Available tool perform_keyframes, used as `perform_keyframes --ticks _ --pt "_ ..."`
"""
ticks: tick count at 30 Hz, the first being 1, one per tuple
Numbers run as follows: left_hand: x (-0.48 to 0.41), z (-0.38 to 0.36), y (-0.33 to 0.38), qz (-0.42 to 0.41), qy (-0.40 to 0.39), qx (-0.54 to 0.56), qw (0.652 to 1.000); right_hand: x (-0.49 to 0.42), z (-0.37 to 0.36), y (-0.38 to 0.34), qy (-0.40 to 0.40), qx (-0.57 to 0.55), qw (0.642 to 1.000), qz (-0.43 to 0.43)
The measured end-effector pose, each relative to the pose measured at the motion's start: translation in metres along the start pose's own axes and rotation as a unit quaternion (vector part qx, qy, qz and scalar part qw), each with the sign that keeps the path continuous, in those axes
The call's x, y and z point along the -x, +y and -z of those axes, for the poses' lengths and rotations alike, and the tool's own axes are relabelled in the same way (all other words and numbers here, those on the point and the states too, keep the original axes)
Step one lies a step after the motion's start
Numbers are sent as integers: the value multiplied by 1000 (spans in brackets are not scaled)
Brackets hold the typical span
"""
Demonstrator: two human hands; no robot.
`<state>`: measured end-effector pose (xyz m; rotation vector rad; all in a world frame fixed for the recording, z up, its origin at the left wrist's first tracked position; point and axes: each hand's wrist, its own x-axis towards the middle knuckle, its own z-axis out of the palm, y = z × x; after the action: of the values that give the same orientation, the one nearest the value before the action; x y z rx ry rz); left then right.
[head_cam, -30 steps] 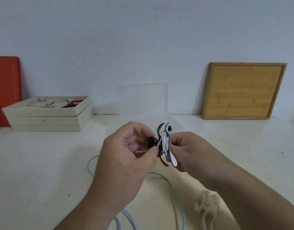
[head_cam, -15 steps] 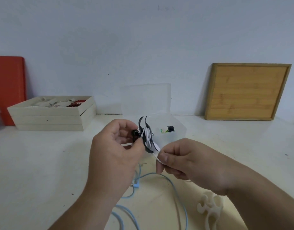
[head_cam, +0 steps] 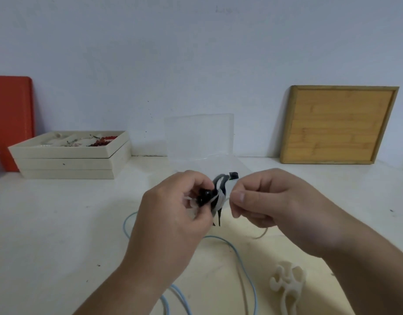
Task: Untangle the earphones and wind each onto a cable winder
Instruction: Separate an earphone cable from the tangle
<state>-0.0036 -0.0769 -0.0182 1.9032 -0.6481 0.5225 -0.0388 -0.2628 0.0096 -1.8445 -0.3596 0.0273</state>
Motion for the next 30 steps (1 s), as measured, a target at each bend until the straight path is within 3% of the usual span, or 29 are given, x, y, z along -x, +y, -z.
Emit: perform_keyframes --ticks 5,9,14,20,24,30 --pt "2 -3 -2 17 -46 35 998 0 7 0 117 -48 991 38" --pt "2 -4 1 49 -95 131 986 -2 13 8 225 45 973 33" --pt "2 -4 6 55 -133 187 972 -6 9 14 244 45 969 16" --pt "1 -5 4 76 -122 226 964 -8 5 16 261 37 964 -29" --pt "0 -5 6 80 -81 248 962 -10 -3 20 208 58 971 -97" --pt "-3 -2 3 89 20 217 972 -8 -17 19 -9 55 991 -124"
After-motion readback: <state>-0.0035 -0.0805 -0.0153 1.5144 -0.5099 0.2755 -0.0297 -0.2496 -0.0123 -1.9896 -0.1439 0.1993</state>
